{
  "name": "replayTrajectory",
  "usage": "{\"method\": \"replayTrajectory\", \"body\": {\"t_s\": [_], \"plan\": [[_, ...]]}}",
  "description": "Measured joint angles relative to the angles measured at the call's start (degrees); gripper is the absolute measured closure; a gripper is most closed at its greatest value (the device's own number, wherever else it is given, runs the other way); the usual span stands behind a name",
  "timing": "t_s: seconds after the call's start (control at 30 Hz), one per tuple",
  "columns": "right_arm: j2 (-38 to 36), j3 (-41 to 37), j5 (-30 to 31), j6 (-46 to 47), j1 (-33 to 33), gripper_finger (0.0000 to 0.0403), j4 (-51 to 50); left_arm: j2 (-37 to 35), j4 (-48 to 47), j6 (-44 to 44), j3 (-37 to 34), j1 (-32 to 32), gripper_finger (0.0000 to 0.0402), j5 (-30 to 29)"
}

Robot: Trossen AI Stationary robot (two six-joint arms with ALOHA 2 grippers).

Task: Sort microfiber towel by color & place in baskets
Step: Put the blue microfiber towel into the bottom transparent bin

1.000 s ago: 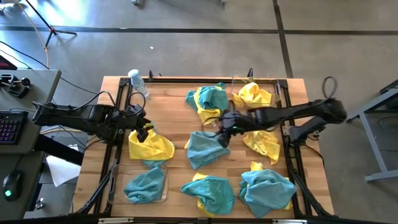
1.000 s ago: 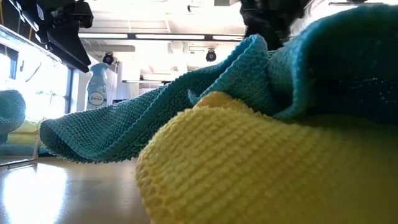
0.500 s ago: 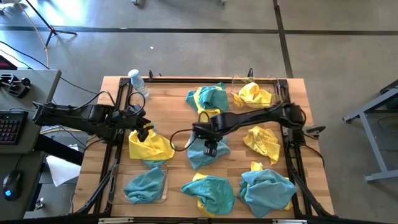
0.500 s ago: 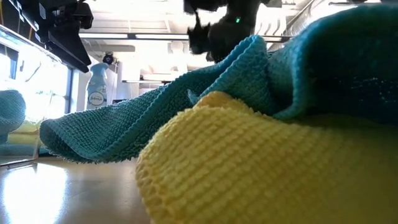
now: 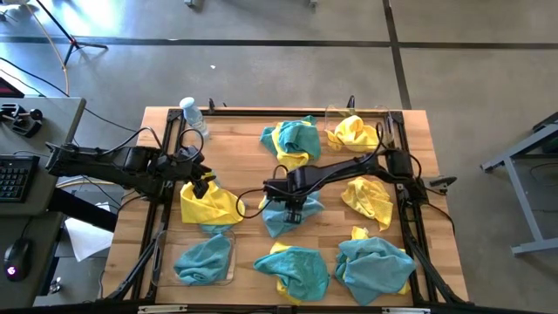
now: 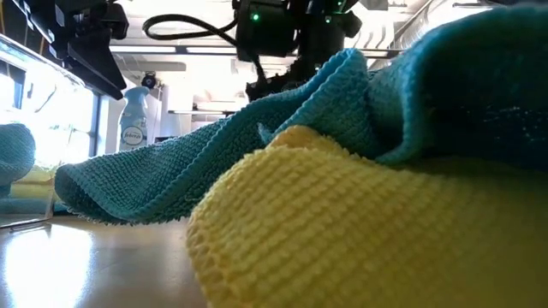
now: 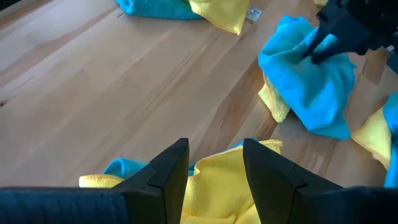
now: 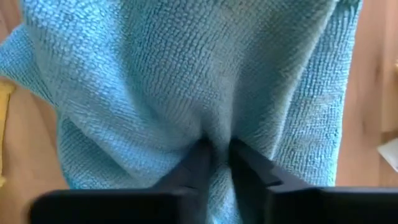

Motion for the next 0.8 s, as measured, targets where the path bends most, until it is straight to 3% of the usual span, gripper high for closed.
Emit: {"method": "replayTrajectory", "body": {"t_s": [0.07,0.27,0.53,0.67,0.8], "plan": [[-1.30,0.00,0.04,0.32,0.28,0.0393,-0.77,0.00,0.94,0.00,0.00,0.00,0.0259,0.01],[-10.42,0.00,3.80,4.95,2.92,0.0399,-3.71,0.02,4.51,1.10,0.02,-0.02,0.0259,-0.06],[-25.39,-0.12,17.86,13.40,9.13,0.0400,-12.59,0.20,15.35,3.24,0.02,-0.04,0.0259,0.17],[-32.20,-3.40,23.60,18.61,12.37,0.0401,-15.89,2.09,22.65,5.35,0.84,-0.35,0.0259,1.22],[-40.04,-11.32,24.91,24.14,14.88,0.0402,-15.09,6.92,25.19,7.76,5.06,-0.35,0.0259,1.39]]}}
